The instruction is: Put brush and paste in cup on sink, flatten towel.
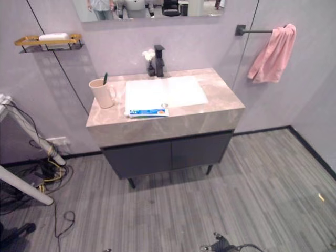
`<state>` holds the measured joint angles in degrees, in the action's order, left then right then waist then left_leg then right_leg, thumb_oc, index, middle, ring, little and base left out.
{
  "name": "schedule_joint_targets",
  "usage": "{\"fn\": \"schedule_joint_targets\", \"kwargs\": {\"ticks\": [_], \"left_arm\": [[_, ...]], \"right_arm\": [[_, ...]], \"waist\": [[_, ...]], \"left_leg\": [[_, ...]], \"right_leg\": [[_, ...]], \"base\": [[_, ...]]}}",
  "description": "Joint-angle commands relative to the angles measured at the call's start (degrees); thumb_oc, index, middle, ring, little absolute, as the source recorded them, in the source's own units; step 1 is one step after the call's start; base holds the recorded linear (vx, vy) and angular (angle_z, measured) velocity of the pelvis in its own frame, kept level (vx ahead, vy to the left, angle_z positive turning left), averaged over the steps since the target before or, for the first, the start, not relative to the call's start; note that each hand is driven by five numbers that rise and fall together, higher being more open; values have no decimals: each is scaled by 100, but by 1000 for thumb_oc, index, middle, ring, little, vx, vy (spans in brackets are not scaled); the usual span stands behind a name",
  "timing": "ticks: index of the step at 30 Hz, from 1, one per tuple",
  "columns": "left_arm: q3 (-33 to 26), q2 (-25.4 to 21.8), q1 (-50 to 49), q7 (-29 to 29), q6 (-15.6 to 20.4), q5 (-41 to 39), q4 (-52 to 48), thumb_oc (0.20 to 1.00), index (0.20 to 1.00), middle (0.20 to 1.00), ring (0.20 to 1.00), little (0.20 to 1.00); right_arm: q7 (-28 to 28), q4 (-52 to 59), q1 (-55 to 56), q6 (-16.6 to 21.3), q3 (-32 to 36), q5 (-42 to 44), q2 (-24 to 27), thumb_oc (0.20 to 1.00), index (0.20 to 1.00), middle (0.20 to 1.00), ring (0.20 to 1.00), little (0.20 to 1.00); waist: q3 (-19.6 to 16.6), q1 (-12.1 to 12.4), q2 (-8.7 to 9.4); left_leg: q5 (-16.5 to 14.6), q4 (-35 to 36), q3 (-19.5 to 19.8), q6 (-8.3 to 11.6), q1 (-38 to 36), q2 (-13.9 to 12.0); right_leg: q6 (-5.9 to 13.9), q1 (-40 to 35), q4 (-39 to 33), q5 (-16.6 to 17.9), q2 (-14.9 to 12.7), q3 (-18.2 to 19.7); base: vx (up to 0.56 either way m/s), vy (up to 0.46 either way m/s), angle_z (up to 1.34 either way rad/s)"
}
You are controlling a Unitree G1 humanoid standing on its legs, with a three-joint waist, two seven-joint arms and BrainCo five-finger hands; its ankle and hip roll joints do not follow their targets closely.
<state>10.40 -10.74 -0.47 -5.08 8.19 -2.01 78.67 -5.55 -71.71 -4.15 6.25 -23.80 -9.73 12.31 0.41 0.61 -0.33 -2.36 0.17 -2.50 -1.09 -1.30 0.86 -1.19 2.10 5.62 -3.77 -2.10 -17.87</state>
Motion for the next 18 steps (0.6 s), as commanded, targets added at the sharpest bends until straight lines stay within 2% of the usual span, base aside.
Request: {"fn": "schedule_joint_targets", "kwargs": {"ticks": [1,5,8,9,10,14,18], "left_arm": [[142,-27,205,-257,145,169,172,1000,1000,1000,1000,1000],[142,-19,255,-226,104,216,227,1000,1000,1000,1000,1000],[136,-17,272,-197,68,231,262,1000,1000,1000,1000,1000],[142,-17,300,-137,25,232,284,1000,1000,1000,1000,1000],[192,-49,300,46,-58,353,313,1000,1000,1000,1000,1000],[106,-64,274,185,-155,470,386,1000,1000,1000,1000,1000],[83,-60,308,189,-175,420,336,1000,1000,1000,1000,1000]], "right_arm": [[-351,-320,-494,-14,-332,-746,-44,1000,1000,1000,1000,1000],[-349,-791,-575,-334,-594,-1477,-81,1000,1000,1000,1000,1000],[-252,-992,-600,-449,-707,-1718,-139,1000,1000,1000,1000,1000],[-143,-1080,-637,-548,-883,-2038,-190,1000,1000,1000,1000,1000],[363,-1306,-662,-732,-1569,-3087,-449,1000,1000,1000,1000,1000],[494,-790,-448,-696,-1950,-3968,-442,1000,1000,1000,1000,1000],[541,-151,-629,-591,-2208,-4329,-210,1000,1000,1000,1000,1000]], "waist": [[17,23,202],[16,50,240],[14,59,253],[10,74,260],[-13,143,285],[-67,102,329],[-21,52,344]], "left_leg": [[335,483,-178,271,-84,-129],[312,483,-174,271,-94,-131],[303,483,-170,272,-96,-135],[300,483,-169,274,-94,-137],[251,483,-136,279,-134,-150],[246,483,-140,274,-114,-149],[242,483,-201,271,-101,-154]], "right_leg": [[1032,-295,-1062,1296,-767,273],[1037,-308,-1062,1305,-772,273],[1038,-320,-1062,1299,-774,265],[1036,-327,-1062,1301,-777,261],[1031,-382,-1062,1259,-774,214],[1041,-366,-1062,1257,-789,208],[1052,-289,-1055,1303,-783,287]], "base": [[2,1,-3],[0,0,-1],[0,0,0],[40,-4,0],[46,-2,0],[22,4,6],[-12,10,-2]]}}
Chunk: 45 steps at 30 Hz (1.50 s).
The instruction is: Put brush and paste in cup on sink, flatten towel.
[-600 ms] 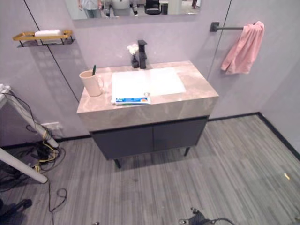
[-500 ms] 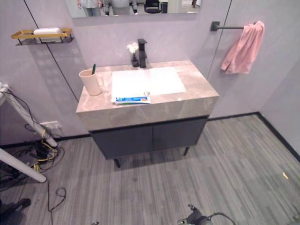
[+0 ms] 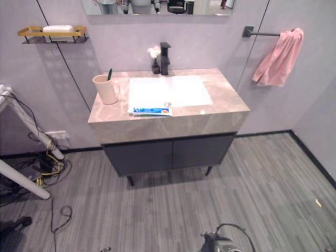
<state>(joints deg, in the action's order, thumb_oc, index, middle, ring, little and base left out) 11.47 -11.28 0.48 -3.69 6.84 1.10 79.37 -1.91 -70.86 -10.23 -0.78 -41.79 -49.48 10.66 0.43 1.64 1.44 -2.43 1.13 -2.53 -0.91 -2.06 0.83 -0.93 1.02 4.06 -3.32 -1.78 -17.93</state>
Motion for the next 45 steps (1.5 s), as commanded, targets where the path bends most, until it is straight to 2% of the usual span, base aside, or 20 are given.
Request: {"fn": "schedule_joint_targets", "kwargs": {"ticks": [1,8,9,14,18,19,20,21,24,26,28,30,33,37,41,42,43,44,45], "left_arm": [[-28,-5,218,38,-36,96,251,1000,1000,1000,1000,1000],[1,-30,213,-36,-15,23,138,1000,1000,1000,1000,1000],[3,-32,198,-52,-8,-2,133,1000,1000,1000,1000,1000],[-111,-51,163,-174,34,-173,107,1000,1000,1000,1000,1000],[-142,-47,116,-417,237,-364,-85,1000,1000,1000,1000,1000],[-140,-46,115,-417,237,-364,-86,1000,1000,1000,1000,1000],[-102,-62,110,-515,315,-460,-181,1000,1000,1000,1000,1000],[-67,-74,117,-604,389,-538,-300,1000,1000,1000,1000,1000],[143,-195,123,-871,684,-714,-1114,1000,1000,1000,1000,1000],[209,-275,196,-1047,834,-833,-1521,1000,1000,1000,1000,1000],[300,-398,359,-1178,1022,-1025,-2104,1000,1000,1000,1000,1000],[363,-538,437,-1278,1124,-1000,-2648,1000,1000,1000,1000,1000],[427,-637,501,-1357,1144,-778,-2986,1000,1000,1000,1000,1000],[461,-633,550,-1371,1138,-745,-3027,1000,1000,1000,1000,1000],[480,-670,469,-1304,1124,-665,-3237,1000,1000,1000,1000,1000],[440,-695,354,-1258,1120,-640,-3388,1000,1000,1000,1000,1000],[439,-695,350,-1257,1119,-640,-3391,1000,1000,1000,1000,1000],[404,-724,258,-1229,1107,-651,-3537,1000,1000,1000,1000,1000],[404,-725,253,-1229,1104,-651,-3541,1000,1000,1000,1000,1000]], "right_arm": [[202,-196,-41,128,-403,-323,-16,1000,1000,1000,1000,1000],[87,-196,-140,78,-76,334,27,1000,1000,1000,1000,1000],[-29,-234,-145,55,227,954,35,1000,1000,1000,1000,1000],[-376,96,-144,180,1222,2847,206,1000,1000,1000,1000,1000],[-504,341,166,791,2209,5388,137,1000,1000,1000,1000,1000],[-502,339,166,794,2209,5391,138,1000,1000,1000,1000,1000],[-501,242,197,956,2514,6221,77,1000,1000,1000,1000,1000],[-476,242,204,1096,2668,6683,46,1000,1000,1000,1000,1000],[-326,512,210,1397,2705,7221,39,1000,1000,1000,1000,1000],[-313,669,106,1473,2662,7352,33,1000,1000,1000,1000,1000],[-327,1080,-67,1560,2590,7587,55,1000,1000,1000,1000,1000],[-317,1528,-127,1621,2509,7600,91,1000,1000,1000,1000,1000],[-330,1756,-171,1638,2481,7457,142,1000,1000,1000,1000,1000],[-294,1644,-186,1600,2540,7609,83,1000,1000,1000,1000,1000],[-243,1714,-70,1564,2572,7591,68,1000,1000,1000,1000,1000],[-220,1844,47,1560,2604,7578,80,1000,1000,1000,1000,1000],[-221,1848,51,1559,2603,7577,81,1000,1000,1000,1000,1000],[-227,2010,149,1566,2611,7558,97,1000,1000,1000,1000,1000],[-229,2015,153,1563,2609,7558,98,1000,1000,1000,1000,1000]], "waist": [[-8,-59,167],[73,-72,189],[73,-88,194],[68,-135,202],[110,-143,189],[112,-139,188],[142,-130,177],[161,-127,167],[283,-79,144],[443,-35,159],[774,-12,208],[960,5,192],[1019,15,215],[990,16,237],[980,-24,225],[1040,-55,168],[1039,-48,174],[1123,-82,94],[1120,-75,101]], "left_leg": [[249,387,-209,250,-23,-150],[252,387,-229,232,-28,-164],[250,387,-232,227,-36,-168],[250,387,-305,215,-87,-183],[226,387,-336,201,-142,-177],[224,387,-338,202,-145,-178],[215,387,-338,195,-165,-178],[208,387,-332,187,-169,-169],[201,387,-312,156,-213,-148],[219,243,-335,129,-184,-165],[-37,-689,-295,115,322,-171],[-263,-1239,-236,154,626,-166],[-539,-1807,-191,175,875,-206],[-660,-1921,-216,108,831,-217],[-681,-1779,-255,0,676,-148],[-655,-1626,-313,-94,516,-69],[-652,-1618,-322,-98,510,-62],[-622,-1505,-338,-192,378,4],[-621,-1501,-349,-195,376,12]], "right_leg": [[1025,-166,-894,1262,-810,313],[1029,-139,-850,1276,-813,337],[1030,-139,-844,1273,-818,338],[1039,-152,-829,1267,-809,370],[1055,-169,-791,1249,-812,382],[1055,-172,-790,1248,-811,383],[1062,-182,-767,1239,-822,375],[1066,-176,-748,1233,-828,376],[1069,-127,-571,1164,-861,343],[1054,41,-167,1018,-903,349],[1011,367,431,820,-1026,368],[992,671,996,604,-1100,357],[1016,833,1437,425,-1172,274],[1034,822,1525,432,-1183,290],[1140,851,1666,713,-1273,366],[1267,1042,2042,1128,-1399,424],[1271,1049,2051,1126,-1404,436],[1344,1308,2573,1531,-1480,564],[1349,1321,2588,1527,-1486,581]], "base": [[0,0,0],[-12,6,-3],[0,0,0],[11,10,-2],[14,18,-3],[0,0,0],[6,33,-1],[3,49,0],[-12,53,-1],[-106,32,-1],[-222,20,-3],[-123,35,0],[13,7,4],[62,19,4],[57,92,0],[42,147,-1],[38,236,-2],[12,125,-6],[44,273,-9]]}}
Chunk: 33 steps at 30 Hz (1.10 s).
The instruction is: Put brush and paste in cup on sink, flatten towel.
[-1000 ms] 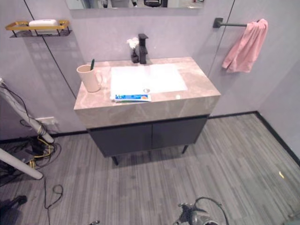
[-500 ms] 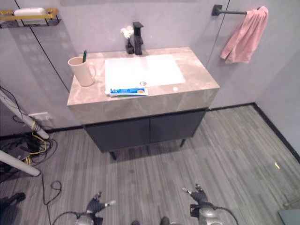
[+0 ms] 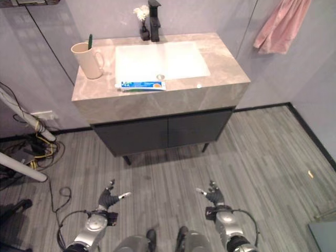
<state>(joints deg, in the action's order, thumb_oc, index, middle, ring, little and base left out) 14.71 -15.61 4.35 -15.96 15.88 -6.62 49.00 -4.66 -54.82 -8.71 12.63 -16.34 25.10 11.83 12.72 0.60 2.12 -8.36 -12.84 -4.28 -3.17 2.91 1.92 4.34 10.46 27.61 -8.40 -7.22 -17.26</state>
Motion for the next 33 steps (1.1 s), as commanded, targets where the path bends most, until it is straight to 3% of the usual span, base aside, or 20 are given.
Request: {"fn": "schedule_joint_targets", "kwargs": {"ticks": [1,5,7,8,9,10,12,14,17,20,23,25,28,29,31,33], "left_arm": [[78,-337,-266,53,188,165,-659,1000,1000,1000,1000,1000],[36,-348,-366,141,159,250,-623,1000,1000,1000,1000,1000],[-2,-329,-305,146,165,204,-493,1000,1000,1000,1000,1000],[-2,-327,-304,146,167,204,-490,1000,1000,1000,1000,1000],[-27,-304,-181,126,192,105,-381,1000,1000,1000,1000,1000],[-27,-303,-181,126,193,105,-381,1000,1000,1000,1000,1000],[-50,-267,8,96,218,-30,-178,1000,1000,1000,1000,1000],[-38,-257,45,98,224,-51,-93,1000,1000,1000,1000,1000],[1,-217,142,89,188,-138,-10,1000,1000,1000,1000,1000],[-46,-155,82,170,209,-359,-9,1000,1000,1000,1000,1000],[-43,-194,52,200,189,-365,-33,1000,1000,1000,1000,1000],[-37,-210,46,211,191,-370,-50,1000,1000,1000,1000,1000],[-40,-281,147,158,179,-271,27,1000,1000,1000,1000,1000],[-39,-281,148,158,180,-271,27,1000,1000,1000,1000,1000],[4,-299,215,142,173,-242,22,1000,1000,1000,1000,1000],[13,-290,236,135,163,-257,14,1000,1000,1000,1000,1000]], "right_arm": [[40,677,110,216,49,-5,45,1000,1000,1000,1000,1000],[69,903,249,191,64,-203,123,1000,1000,1000,1000,1000],[88,1126,294,191,27,-346,259,1000,1000,1000,1000,1000],[87,1128,295,189,26,-347,261,1000,1000,1000,1000,1000],[72,1213,261,210,7,-383,335,1000,1000,1000,1000,1000],[72,1213,261,210,7,-383,336,1000,1000,1000,1000,1000],[116,1249,182,175,-110,-535,388,1000,1000,1000,1000,1000],[134,1267,169,158,-150,-576,411,1000,1000,1000,1000,1000],[203,1229,242,109,-230,-729,496,1000,1000,1000,1000,1000],[318,1335,363,102,-315,-814,581,1000,1000,1000,1000,1000],[366,1420,354,113,-456,-1010,680,1000,1000,1000,1000,1000],[364,1433,362,110,-478,-1010,692,1000,1000,1000,1000,1000],[418,1616,392,134,-670,-1088,746,1000,1000,1000,1000,1000],[418,1617,393,133,-669,-1088,747,1000,1000,1000,1000,1000],[428,1632,473,136,-697,-1038,752,1000,1000,1000,1000,1000],[427,1635,514,134,-700,-1040,729,1000,1000,1000,1000,1000]], "waist": [[7,2,-81],[44,-52,-105],[14,-146,29],[30,-156,14],[70,-209,132],[73,-211,130],[94,-273,236],[88,-294,251],[-130,-398,320],[-299,-450,260],[-450,-487,211],[-471,-498,207],[-486,-459,292],[-488,-463,288],[-414,-453,379],[-409,-457,395]], "left_leg": [[-7,80,-154,-115,-323,-36],[-57,219,-121,-206,-540,71],[-123,405,-2,-182,-696,246],[-127,410,10,-179,-719,231],[-226,407,92,-77,-729,310],[-227,407,95,-76,-733,307],[-331,471,184,90,-810,248],[-362,487,210,120,-850,216],[-390,561,475,257,-1047,16],[-232,558,640,424,-1200,-293],[131,524,663,630,-1229,-612],[180,502,654,674,-1226,-694],[989,-374,482,947,-854,-969],[981,-392,489,950,-842,-973],[1293,-1023,245,970,-453,-1032],[1311,-957,112,956,-336,-1066]], "right_leg": [[826,625,795,2317,-973,621],[824,829,894,2305,-952,685],[813,844,-146,2364,-966,757],[812,804,-169,2367,-955,734],[853,796,-1295,2591,-1120,781],[853,788,-1300,2592,-1118,777],[969,801,-2182,2854,-1166,894],[987,772,-2255,2877,-1122,935],[855,707,-2048,2496,-713,1077],[698,596,-2019,2110,-447,822],[587,610,-1961,1875,-203,627],[548,605,-1955,1804,-137,592],[303,324,-2046,1585,206,507],[301,324,-2050,1587,209,501],[171,155,-2151,1524,217,442],[165,100,-2202,1503,181,402]], "base": [[59,199,-15],[132,105,-5],[253,-8,1],[217,-115,12],[141,-94,10],[217,-145,12],[317,-162,20],[280,-124,30],[357,-155,55],[360,-172,50],[297,-179,-4],[206,-136,4],[265,-195,-7],[112,-99,-10],[147,-84,7],[112,-21,12]]}}
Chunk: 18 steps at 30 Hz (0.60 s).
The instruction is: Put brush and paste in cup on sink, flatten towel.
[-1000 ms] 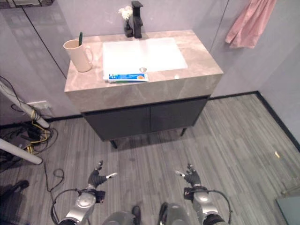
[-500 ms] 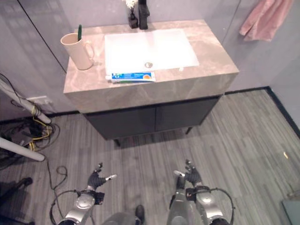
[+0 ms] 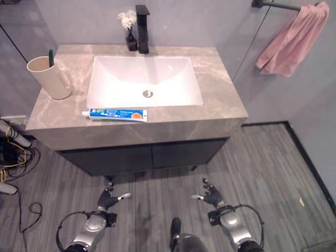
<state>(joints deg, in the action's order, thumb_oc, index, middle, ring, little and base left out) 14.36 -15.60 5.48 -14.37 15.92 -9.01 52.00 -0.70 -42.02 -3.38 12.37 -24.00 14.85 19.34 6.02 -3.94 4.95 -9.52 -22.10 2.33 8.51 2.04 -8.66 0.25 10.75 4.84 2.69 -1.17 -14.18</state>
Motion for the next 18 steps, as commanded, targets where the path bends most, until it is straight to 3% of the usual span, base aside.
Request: {"fn": "schedule_joint_targets", "kwargs": {"ticks": [1,2,3,4,5,6,7,9,13,16,18], "left_arm": [[55,-271,145,-36,156,-30,-280,1000,1000,1000,1000,1000],[56,-270,145,-36,156,-29,-280,1000,1000,1000,1000,1000],[122,-246,72,-49,213,-74,-554,1000,1000,1000,1000,1000],[122,-248,70,-49,212,-74,-555,1000,1000,1000,1000,1000],[179,-262,60,-81,242,-15,-695,1000,1000,1000,1000,1000],[180,-261,58,-81,242,-15,-695,1000,1000,1000,1000,1000],[215,-289,43,-102,227,104,-732,1000,1000,1000,1000,1000],[222,-333,0,-129,221,237,-752,1000,1000,1000,1000,1000],[206,-502,-246,-102,201,521,-948,1000,1000,1000,1000,1000],[191,-602,-311,-89,184,527,-999,1000,1000,1000,1000,1000],[178,-724,-341,-64,189,593,-991,1000,1000,1000,1000,1000]], "right_arm": [[40,356,11,155,55,-23,-33,1000,1000,1000,1000,1000],[40,356,12,155,54,-23,-32,1000,1000,1000,1000,1000],[2,605,137,185,93,-35,40,1000,1000,1000,1000,1000],[2,605,139,184,92,-35,38,1000,1000,1000,1000,1000],[-131,614,70,216,-7,-348,81,1000,1000,1000,1000,1000],[-131,614,72,216,-7,-348,83,1000,1000,1000,1000,1000],[-239,609,19,221,-161,-795,114,1000,1000,1000,1000,1000],[-314,597,-5,226,-228,-1038,132,1000,1000,1000,1000,1000],[-265,497,-71,180,-317,-1389,97,1000,1000,1000,1000,1000],[-232,539,-26,188,-277,-1366,-13,1000,1000,1000,1000,1000],[-180,666,-19,163,-278,-1313,-76,1000,1000,1000,1000,1000]], "waist": [[266,-19,119],[273,-13,118],[306,33,109],[282,22,118],[324,125,52],[338,131,49],[305,248,-43],[277,323,-47],[193,559,-99],[234,573,12],[259,569,96]], "left_leg": [[1302,243,-748,-261,-222,-22],[1300,252,-756,-264,-238,-21],[826,1119,-1176,-430,388,196],[845,1133,-1172,-437,411,211],[1117,1821,-1280,-415,863,265],[1104,1816,-1284,-413,843,260],[1837,2544,-1268,-283,1144,129],[1966,2710,-1227,-215,1545,9],[2050,2710,-423,-229,1347,103],[1917,2429,-416,-431,1279,276],[1663,2058,-488,-628,1295,409]], "right_leg": [[608,15,26,381,-453,35],[610,6,23,381,-452,41],[746,-164,-200,337,-640,-39],[749,-139,-201,343,-654,-42],[803,-205,-322,313,-659,-20],[804,-223,-319,305,-655,-17],[834,-390,-487,283,-569,-6],[864,-536,-572,260,-582,-7],[881,-814,-371,-36,-618,305],[953,-882,123,4,-832,491],[1035,-727,632,259,-1006,571]], "base": [[91,9,28],[219,124,25],[166,113,28],[242,214,55],[79,105,79],[260,207,93],[183,104,45],[344,208,-7],[361,287,-34],[260,311,-42],[166,314,-14]]}}
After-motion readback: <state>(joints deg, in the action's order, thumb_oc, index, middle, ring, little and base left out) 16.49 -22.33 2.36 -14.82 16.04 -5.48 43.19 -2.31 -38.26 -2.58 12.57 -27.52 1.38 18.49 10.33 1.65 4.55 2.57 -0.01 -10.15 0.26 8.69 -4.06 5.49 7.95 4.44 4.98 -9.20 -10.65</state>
